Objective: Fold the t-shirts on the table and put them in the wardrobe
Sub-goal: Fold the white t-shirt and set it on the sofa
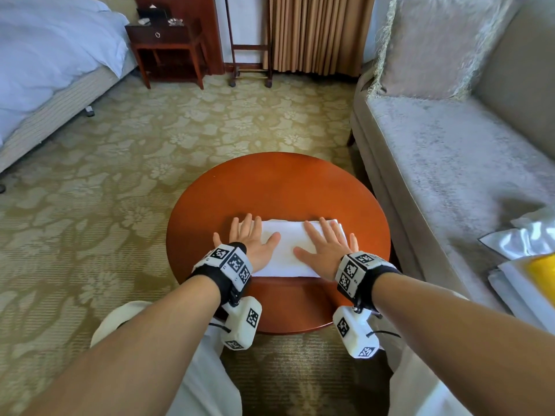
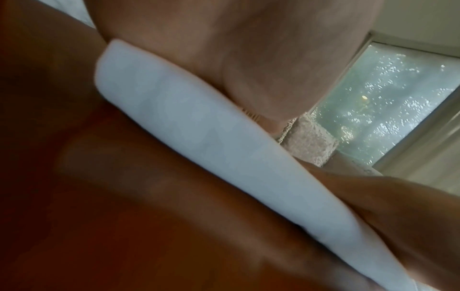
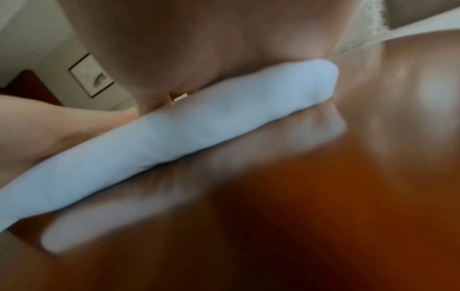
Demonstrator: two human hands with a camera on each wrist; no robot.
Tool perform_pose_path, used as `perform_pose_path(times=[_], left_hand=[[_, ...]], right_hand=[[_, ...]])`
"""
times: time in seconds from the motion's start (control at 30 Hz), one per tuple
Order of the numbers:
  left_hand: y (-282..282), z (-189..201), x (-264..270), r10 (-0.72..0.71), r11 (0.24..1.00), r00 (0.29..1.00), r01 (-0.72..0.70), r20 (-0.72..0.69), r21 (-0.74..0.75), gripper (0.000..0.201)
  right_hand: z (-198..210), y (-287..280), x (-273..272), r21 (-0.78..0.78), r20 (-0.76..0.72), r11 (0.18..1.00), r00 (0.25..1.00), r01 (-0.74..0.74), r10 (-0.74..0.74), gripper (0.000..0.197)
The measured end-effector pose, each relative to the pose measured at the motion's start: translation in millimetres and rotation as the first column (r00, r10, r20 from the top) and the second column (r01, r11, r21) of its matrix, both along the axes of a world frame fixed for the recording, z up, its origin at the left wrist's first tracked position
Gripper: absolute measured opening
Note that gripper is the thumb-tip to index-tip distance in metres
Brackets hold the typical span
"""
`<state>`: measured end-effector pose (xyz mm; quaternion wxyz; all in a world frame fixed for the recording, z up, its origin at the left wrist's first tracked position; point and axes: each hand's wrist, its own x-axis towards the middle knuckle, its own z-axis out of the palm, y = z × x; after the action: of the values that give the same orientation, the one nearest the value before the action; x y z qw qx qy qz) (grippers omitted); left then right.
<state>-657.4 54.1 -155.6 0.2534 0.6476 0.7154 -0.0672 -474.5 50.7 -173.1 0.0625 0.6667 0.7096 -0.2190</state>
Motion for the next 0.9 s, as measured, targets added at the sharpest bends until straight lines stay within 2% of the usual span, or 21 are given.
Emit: perform_pose_path(times=[0.1,0.23,0.27,0.33,0.4,0.47,0.5,0.57,0.63,0.67,0.73,0.77,0.8,0.83,0.87,0.9], left_hand=[[2.5,1.4,-3.8,0.116,0.993,0.993,-0.117,0.034,0.018,0.069],[-6.3,1.5,-2.9,0.322,0.940,0.946,-0.324,0.036,0.106,0.094],[-9.8,3.2,-0.4,0.352,0.925,0.936,-0.352,0.025,0.144,0.096],[-17.1,6.9,5.2,0.380,0.900,0.925,-0.376,0.022,0.221,0.091],[-23.4,9.2,12.7,0.380,0.895,0.923,-0.384,0.064,0.228,0.086],[-28.4,13.0,20.1,0.391,0.895,0.913,-0.407,0.118,0.181,0.083],[-31.0,15.9,24.4,0.400,0.897,0.906,-0.418,0.137,0.144,0.080],[-36.7,23.5,32.9,0.404,0.900,0.900,-0.423,0.160,0.103,0.069],[-42.7,30.1,40.8,0.398,0.906,0.901,-0.415,0.172,0.080,0.063],[-45.4,32.8,44.2,0.396,0.910,0.903,-0.410,0.166,0.059,0.065],[-49.5,37.0,48.8,0.389,0.920,0.913,-0.392,0.120,0.003,0.075],[-51.5,39.4,51.5,0.380,0.925,0.921,-0.380,0.085,-0.019,0.080],[-53.0,41.0,54.0,0.370,0.929,0.927,-0.369,0.057,-0.032,0.085],[-54.7,41.8,56.8,0.358,0.933,0.933,-0.355,0.049,-0.049,0.090],[-56.5,42.4,59.7,0.338,0.940,0.939,-0.335,0.055,-0.065,0.095],[-59.6,43.9,64.6,0.313,0.948,0.947,-0.307,0.073,-0.078,0.096]], right_hand=[[1.7,-0.4,-1.6,-0.005,-0.034,0.997,0.996,0.078,-0.078,0.066],[6.0,-9.3,-4.3,0.067,-0.064,0.965,0.967,0.253,-0.249,0.056],[8.5,-12.6,-4.3,0.097,-0.055,0.944,0.948,0.317,-0.312,0.062],[15.4,-17.2,-1.4,0.102,-0.037,0.868,0.874,0.486,-0.485,0.088],[24.1,-20.7,5.6,-0.013,-0.032,0.768,0.767,0.641,-0.641,0.116],[23.5,-16.0,16.0,-0.121,-0.033,0.683,0.685,0.720,-0.728,0.130],[23.5,-16.4,22.9,-0.157,-0.013,0.665,0.672,0.730,-0.740,0.132],[17.6,-15.7,34.6,-0.291,-0.033,0.701,0.726,0.651,-0.687,0.122],[12.1,-24.4,43.0,-0.444,-0.144,0.720,0.750,0.534,-0.645,0.083],[3.9,-27.7,49.7,-0.425,-0.178,0.761,0.779,0.491,-0.602,0.066],[-1.0,-34.8,60.3,-0.349,-0.199,0.828,0.828,0.439,-0.523,0.048],[-9.0,-33.2,69.1,-0.374,-0.235,0.821,0.812,0.432,-0.535,0.042],[-5.3,-34.6,75.0,-0.453,-0.298,0.782,0.753,0.429,-0.586,0.041],[6.1,-41.0,79.8,-0.534,-0.344,0.733,0.684,0.421,-0.643,0.050],[11.1,-44.5,85.2,-0.607,-0.300,0.669,0.655,0.429,-0.693,0.062],[18.2,-49.6,91.2,-0.626,-0.291,0.653,0.649,0.426,-0.703,0.068]])
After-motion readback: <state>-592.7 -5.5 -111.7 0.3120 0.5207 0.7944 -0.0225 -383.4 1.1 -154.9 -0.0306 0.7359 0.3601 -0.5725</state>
